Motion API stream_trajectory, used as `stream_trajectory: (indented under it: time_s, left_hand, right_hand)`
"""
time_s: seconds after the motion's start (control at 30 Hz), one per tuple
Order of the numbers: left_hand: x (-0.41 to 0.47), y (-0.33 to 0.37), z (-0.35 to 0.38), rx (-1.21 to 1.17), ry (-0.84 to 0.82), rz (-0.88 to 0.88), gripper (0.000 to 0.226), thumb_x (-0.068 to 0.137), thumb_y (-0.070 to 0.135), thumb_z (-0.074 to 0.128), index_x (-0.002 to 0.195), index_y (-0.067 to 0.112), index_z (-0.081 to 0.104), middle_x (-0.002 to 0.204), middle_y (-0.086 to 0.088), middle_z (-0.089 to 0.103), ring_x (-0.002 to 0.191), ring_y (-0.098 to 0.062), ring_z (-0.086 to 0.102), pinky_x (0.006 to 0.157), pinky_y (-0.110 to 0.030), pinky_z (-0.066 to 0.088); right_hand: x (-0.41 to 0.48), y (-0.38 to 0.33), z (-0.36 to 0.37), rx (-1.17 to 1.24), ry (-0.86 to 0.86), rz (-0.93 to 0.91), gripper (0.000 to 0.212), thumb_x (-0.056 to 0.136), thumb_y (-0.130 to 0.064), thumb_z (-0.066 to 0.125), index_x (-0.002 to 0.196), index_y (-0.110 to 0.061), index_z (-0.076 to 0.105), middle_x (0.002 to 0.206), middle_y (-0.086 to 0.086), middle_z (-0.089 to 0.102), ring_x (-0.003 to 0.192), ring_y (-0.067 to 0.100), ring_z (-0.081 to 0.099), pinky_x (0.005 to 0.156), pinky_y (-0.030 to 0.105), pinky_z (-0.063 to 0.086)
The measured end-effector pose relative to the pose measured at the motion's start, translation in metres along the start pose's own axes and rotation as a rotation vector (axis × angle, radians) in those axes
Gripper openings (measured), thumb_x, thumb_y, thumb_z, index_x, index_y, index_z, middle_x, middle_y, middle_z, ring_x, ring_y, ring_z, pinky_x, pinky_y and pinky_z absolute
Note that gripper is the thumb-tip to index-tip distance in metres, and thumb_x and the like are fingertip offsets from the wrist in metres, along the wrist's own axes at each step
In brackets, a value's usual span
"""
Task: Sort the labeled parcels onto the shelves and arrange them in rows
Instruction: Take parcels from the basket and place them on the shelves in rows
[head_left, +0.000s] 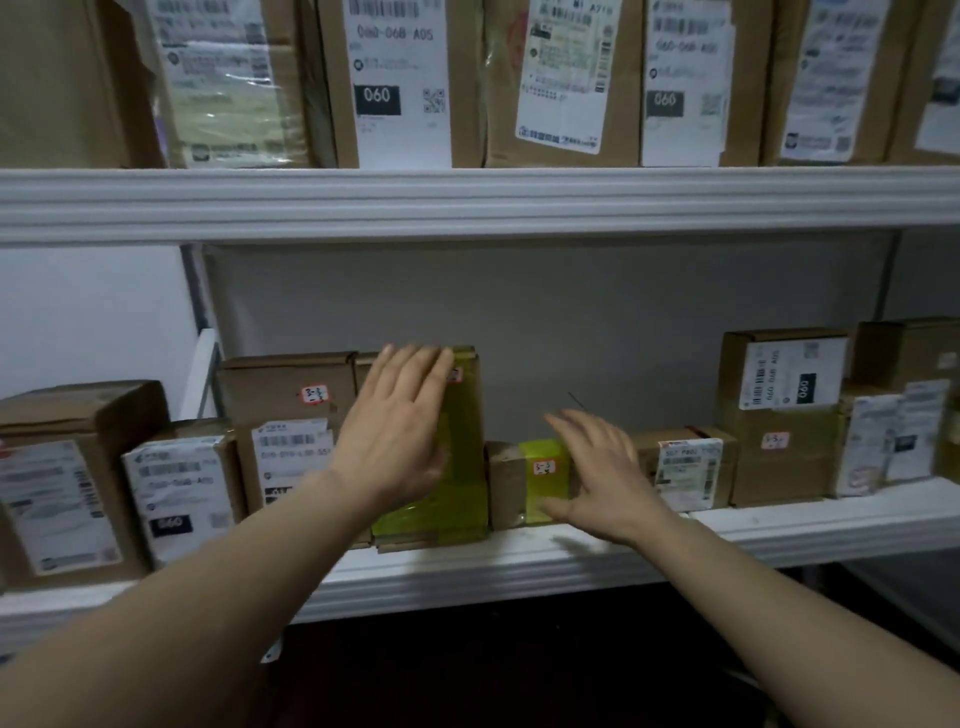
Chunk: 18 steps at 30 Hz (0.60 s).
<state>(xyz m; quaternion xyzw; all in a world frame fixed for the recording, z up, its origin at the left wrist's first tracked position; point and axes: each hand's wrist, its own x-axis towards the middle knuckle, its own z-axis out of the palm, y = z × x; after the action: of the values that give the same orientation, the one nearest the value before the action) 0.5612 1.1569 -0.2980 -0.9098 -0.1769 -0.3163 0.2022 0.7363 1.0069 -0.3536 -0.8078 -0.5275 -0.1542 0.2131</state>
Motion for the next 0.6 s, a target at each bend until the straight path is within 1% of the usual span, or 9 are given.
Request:
stream_trajectory:
  time_s: [0.07, 0.1, 0.13, 0.2, 0.27, 0.37, 0.43, 0.5, 0.6]
  left_hand:
    - [-0.017, 0.000, 0.009, -0.019, 0.062, 0.005, 0.089, 0.057, 0.019, 0.070, 0.139, 0.002, 0.041, 0.138, -0.020, 0.045, 0.130, -0.037, 0.037, 0.118, -0.043, 0.015]
    - [-0.026, 0.000, 0.013, -0.019, 0.089, 0.021, 0.088, 0.055, 0.019, 0.066, 0.138, 0.001, 0.041, 0.137, -0.020, 0.042, 0.128, -0.037, 0.035, 0.116, -0.044, 0.016]
    - [-0.035, 0.001, 0.017, -0.018, 0.107, 0.036, 0.087, 0.054, 0.020, 0.061, 0.137, 0.001, 0.040, 0.137, -0.019, 0.039, 0.127, -0.037, 0.033, 0.115, -0.045, 0.016]
    - [-0.053, 0.002, 0.024, -0.021, 0.106, 0.034, 0.086, 0.055, 0.023, 0.057, 0.136, 0.000, 0.041, 0.137, -0.018, 0.035, 0.128, -0.037, 0.032, 0.115, -0.044, 0.014]
    - [-0.069, 0.005, 0.029, -0.024, 0.065, 0.015, 0.087, 0.055, 0.028, 0.059, 0.136, 0.005, 0.040, 0.138, -0.016, 0.035, 0.127, -0.037, 0.037, 0.117, -0.044, 0.021]
    - [-0.102, -0.001, 0.033, -0.038, -0.047, 0.004, 0.087, 0.049, 0.032, 0.060, 0.131, 0.011, 0.042, 0.131, -0.012, 0.041, 0.117, -0.033, 0.044, 0.105, -0.044, 0.040]
    - [-0.125, -0.014, 0.031, -0.028, -0.092, -0.012, 0.081, 0.048, 0.034, 0.061, 0.125, 0.013, 0.046, 0.125, -0.009, 0.042, 0.112, -0.029, 0.042, 0.102, -0.039, 0.036]
    - [-0.143, -0.032, 0.028, -0.043, -0.119, -0.089, 0.074, 0.048, 0.032, 0.064, 0.118, 0.014, 0.051, 0.120, -0.007, 0.044, 0.108, -0.027, 0.043, 0.096, -0.034, 0.031]
    - [-0.165, -0.057, 0.018, -0.107, -0.164, -0.260, 0.067, 0.053, 0.028, 0.069, 0.117, 0.014, 0.054, 0.119, -0.007, 0.047, 0.106, -0.027, 0.052, 0.094, -0.031, 0.041]
  right_hand:
    - [-0.014, -0.008, 0.007, 0.079, 0.218, -0.057, 0.065, 0.068, -0.045, 0.046, 0.125, -0.016, 0.053, 0.127, 0.006, 0.053, 0.122, 0.026, 0.045, 0.100, 0.029, 0.024]
    - [-0.021, -0.013, 0.011, 0.109, 0.269, -0.114, 0.054, 0.065, -0.040, 0.046, 0.113, -0.018, 0.056, 0.114, 0.005, 0.058, 0.112, 0.023, 0.050, 0.093, 0.028, 0.027]
    - [-0.027, -0.019, 0.015, 0.115, 0.281, -0.174, 0.046, 0.063, -0.035, 0.047, 0.106, -0.020, 0.054, 0.106, 0.003, 0.060, 0.105, 0.020, 0.050, 0.089, 0.027, 0.028]
    - [-0.035, -0.031, 0.025, 0.094, 0.257, -0.275, 0.036, 0.064, -0.030, 0.048, 0.100, -0.023, 0.048, 0.098, 0.000, 0.059, 0.099, 0.017, 0.048, 0.086, 0.027, 0.028]
    - [-0.039, -0.042, 0.033, 0.090, 0.221, -0.328, 0.030, 0.066, -0.027, 0.049, 0.096, -0.025, 0.047, 0.093, -0.002, 0.058, 0.093, 0.017, 0.050, 0.083, 0.028, 0.031]
    - [-0.038, -0.068, 0.047, 0.109, 0.129, -0.425, 0.028, 0.065, -0.025, 0.047, 0.093, -0.027, 0.047, 0.088, -0.004, 0.058, 0.086, 0.018, 0.055, 0.073, 0.030, 0.040]
    - [-0.035, -0.092, 0.058, 0.114, 0.046, -0.508, 0.029, 0.067, -0.024, 0.047, 0.096, -0.027, 0.048, 0.090, -0.005, 0.059, 0.084, 0.019, 0.058, 0.070, 0.029, 0.048]
    - [-0.033, -0.118, 0.068, 0.107, -0.028, -0.567, 0.029, 0.070, -0.025, 0.047, 0.099, -0.027, 0.051, 0.094, -0.006, 0.060, 0.086, 0.016, 0.059, 0.070, 0.025, 0.050]
    - [-0.030, -0.152, 0.083, 0.122, -0.113, -0.593, 0.030, 0.077, -0.027, 0.044, 0.103, -0.024, 0.058, 0.102, -0.005, 0.059, 0.091, 0.014, 0.060, 0.069, 0.022, 0.049]
